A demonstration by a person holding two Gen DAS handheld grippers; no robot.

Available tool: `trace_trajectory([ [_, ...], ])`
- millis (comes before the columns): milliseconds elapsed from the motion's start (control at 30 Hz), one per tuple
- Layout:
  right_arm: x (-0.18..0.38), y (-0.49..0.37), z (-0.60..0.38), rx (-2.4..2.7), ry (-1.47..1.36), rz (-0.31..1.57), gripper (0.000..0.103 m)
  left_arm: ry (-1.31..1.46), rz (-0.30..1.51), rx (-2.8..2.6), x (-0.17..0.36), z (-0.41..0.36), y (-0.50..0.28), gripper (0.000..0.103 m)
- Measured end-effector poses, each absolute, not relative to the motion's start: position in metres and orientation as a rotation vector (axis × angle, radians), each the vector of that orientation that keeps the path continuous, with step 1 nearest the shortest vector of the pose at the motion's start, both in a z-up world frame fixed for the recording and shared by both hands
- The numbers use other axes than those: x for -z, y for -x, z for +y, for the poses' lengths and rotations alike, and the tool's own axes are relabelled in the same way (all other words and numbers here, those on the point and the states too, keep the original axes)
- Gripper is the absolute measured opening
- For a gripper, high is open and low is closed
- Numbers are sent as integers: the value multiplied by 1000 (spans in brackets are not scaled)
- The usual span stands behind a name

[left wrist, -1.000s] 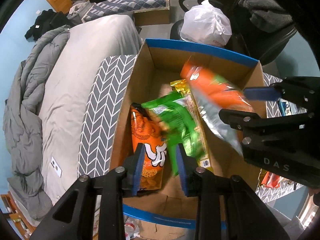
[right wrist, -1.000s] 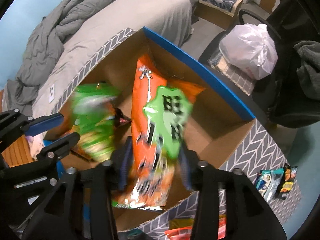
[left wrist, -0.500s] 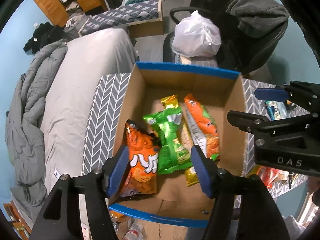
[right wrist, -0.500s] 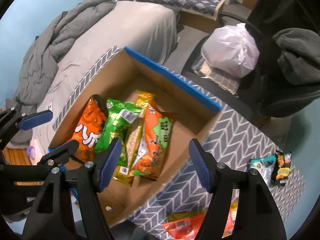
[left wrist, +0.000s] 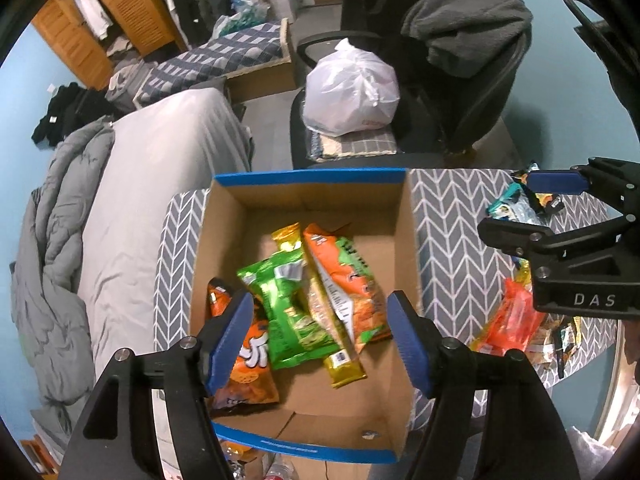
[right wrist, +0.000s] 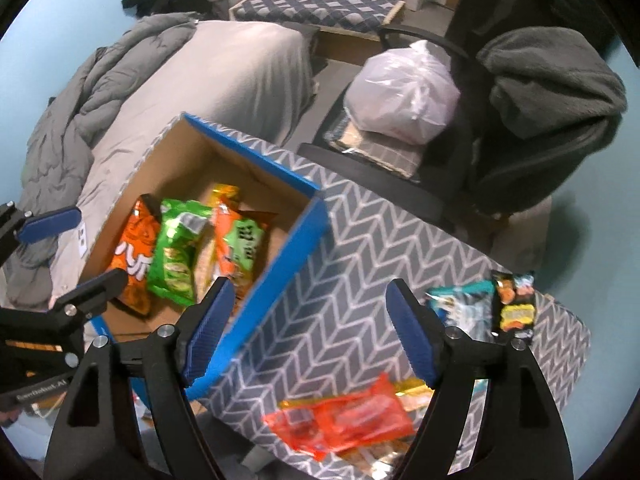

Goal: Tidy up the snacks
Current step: 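Move both grippers back over the remaining packets on the table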

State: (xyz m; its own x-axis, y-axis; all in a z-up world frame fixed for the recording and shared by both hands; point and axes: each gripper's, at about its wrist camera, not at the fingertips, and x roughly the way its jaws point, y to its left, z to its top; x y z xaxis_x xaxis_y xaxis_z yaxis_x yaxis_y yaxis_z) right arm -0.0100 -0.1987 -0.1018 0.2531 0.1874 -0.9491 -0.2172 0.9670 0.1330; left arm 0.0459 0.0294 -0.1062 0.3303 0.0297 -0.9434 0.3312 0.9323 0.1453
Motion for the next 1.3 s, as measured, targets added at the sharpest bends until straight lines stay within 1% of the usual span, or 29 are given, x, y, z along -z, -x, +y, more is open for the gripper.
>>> trace_trajectory([
  [400,106,27,-280,-183,-1,1314,80,-383,1241,265,111,-28,-45,72],
  [500,113,30,-305,-146,-9,1331,80,-390,1248,287,114,-45,-47,75],
  [900,166,26,-410,-24,-71,1435,80,-427,1282,327,143,-101,-64,76],
  [1300,226,-15,-435,-65,18,1481,80,-522,1285,362,183,-149,-76,77],
])
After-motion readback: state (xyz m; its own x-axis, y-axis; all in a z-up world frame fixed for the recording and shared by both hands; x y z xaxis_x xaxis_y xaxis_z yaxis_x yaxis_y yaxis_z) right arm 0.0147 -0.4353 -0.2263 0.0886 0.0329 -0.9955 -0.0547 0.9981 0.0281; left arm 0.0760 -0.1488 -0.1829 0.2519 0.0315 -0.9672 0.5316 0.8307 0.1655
